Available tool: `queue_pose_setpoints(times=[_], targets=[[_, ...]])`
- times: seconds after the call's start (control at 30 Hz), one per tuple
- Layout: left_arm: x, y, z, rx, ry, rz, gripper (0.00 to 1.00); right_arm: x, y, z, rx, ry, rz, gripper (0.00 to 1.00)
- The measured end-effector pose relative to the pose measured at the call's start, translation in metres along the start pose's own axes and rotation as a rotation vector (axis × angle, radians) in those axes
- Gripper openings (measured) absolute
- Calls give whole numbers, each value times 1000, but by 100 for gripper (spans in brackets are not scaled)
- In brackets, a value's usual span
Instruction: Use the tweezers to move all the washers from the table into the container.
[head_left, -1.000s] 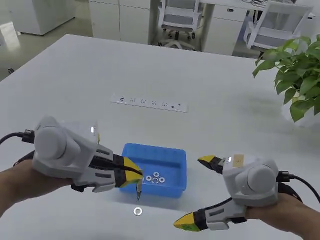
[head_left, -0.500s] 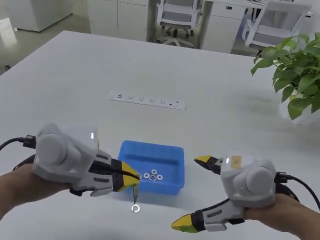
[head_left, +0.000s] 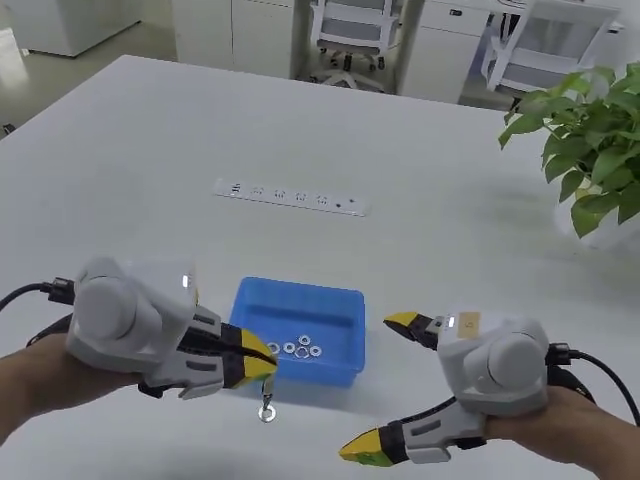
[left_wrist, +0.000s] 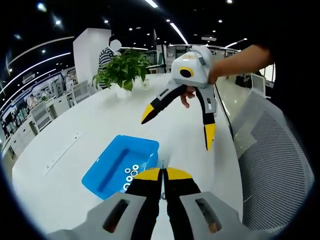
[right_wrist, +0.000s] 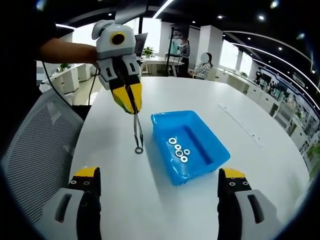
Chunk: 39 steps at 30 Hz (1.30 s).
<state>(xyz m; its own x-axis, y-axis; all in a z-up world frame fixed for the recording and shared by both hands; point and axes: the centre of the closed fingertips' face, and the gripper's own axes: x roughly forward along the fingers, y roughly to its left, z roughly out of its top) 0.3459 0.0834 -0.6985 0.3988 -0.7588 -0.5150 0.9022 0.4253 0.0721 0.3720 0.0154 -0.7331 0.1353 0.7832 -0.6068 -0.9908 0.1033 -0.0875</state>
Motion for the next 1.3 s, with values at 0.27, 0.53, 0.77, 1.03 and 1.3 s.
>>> queue_pose_setpoints(times=[0.27, 0.53, 0.77, 1.03, 1.3], targets=[[2, -2, 1, 15, -9, 8, 5, 1, 7, 3, -26, -11, 23, 92], [1, -1, 0, 11, -6, 4, 5, 5, 13, 7, -61, -25, 62, 80], [-3, 0, -5, 9, 10, 0, 5, 13, 18, 14, -92, -39, 98, 72], [-5, -1, -7, -1, 16, -3, 5, 27, 28, 21, -124, -48, 150, 60], [-5, 0, -9, -11, 15, -4, 5, 43, 33, 24, -166, -40, 196, 48]])
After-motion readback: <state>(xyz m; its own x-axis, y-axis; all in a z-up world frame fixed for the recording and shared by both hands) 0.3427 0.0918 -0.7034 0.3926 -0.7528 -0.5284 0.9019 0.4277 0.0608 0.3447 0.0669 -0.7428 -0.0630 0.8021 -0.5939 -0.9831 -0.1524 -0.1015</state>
